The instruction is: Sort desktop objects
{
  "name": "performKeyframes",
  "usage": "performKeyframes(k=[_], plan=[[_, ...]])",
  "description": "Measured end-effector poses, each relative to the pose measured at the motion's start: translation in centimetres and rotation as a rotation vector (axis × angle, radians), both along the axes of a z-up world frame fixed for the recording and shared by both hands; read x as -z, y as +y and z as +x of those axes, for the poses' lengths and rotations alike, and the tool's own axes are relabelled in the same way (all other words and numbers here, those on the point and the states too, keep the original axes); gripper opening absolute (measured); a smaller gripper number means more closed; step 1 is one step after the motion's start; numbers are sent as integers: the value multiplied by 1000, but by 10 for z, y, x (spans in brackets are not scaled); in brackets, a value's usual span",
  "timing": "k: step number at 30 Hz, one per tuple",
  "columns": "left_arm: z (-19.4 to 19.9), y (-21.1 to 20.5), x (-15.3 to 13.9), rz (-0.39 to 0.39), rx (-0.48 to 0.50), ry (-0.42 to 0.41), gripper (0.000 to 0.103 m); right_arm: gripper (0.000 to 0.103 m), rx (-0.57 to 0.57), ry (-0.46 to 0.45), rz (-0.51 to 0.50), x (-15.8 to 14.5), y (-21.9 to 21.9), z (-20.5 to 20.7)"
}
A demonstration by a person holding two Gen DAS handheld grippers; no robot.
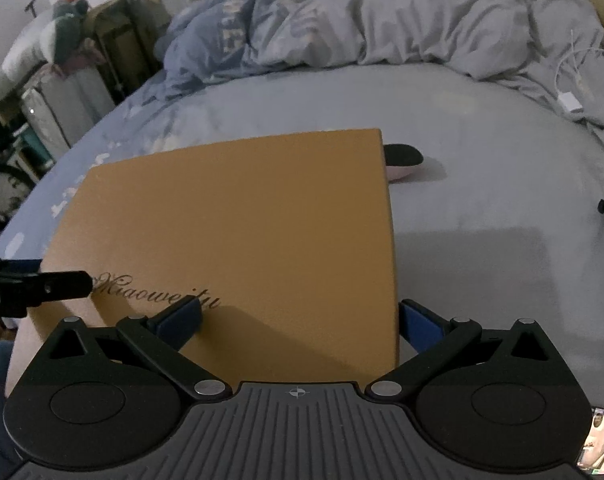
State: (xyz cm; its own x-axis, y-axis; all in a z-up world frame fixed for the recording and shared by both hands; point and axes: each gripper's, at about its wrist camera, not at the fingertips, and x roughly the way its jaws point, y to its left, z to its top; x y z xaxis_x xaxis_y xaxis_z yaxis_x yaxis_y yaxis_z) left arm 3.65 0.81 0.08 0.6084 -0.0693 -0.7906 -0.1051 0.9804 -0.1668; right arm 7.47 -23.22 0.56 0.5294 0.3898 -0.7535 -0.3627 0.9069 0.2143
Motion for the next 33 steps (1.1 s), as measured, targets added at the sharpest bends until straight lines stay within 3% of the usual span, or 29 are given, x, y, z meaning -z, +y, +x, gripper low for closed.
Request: performKeyframes(k=[33], plan=[[4, -3, 30, 20, -8, 25, 103, 103, -11, 21, -7, 37, 2, 10]])
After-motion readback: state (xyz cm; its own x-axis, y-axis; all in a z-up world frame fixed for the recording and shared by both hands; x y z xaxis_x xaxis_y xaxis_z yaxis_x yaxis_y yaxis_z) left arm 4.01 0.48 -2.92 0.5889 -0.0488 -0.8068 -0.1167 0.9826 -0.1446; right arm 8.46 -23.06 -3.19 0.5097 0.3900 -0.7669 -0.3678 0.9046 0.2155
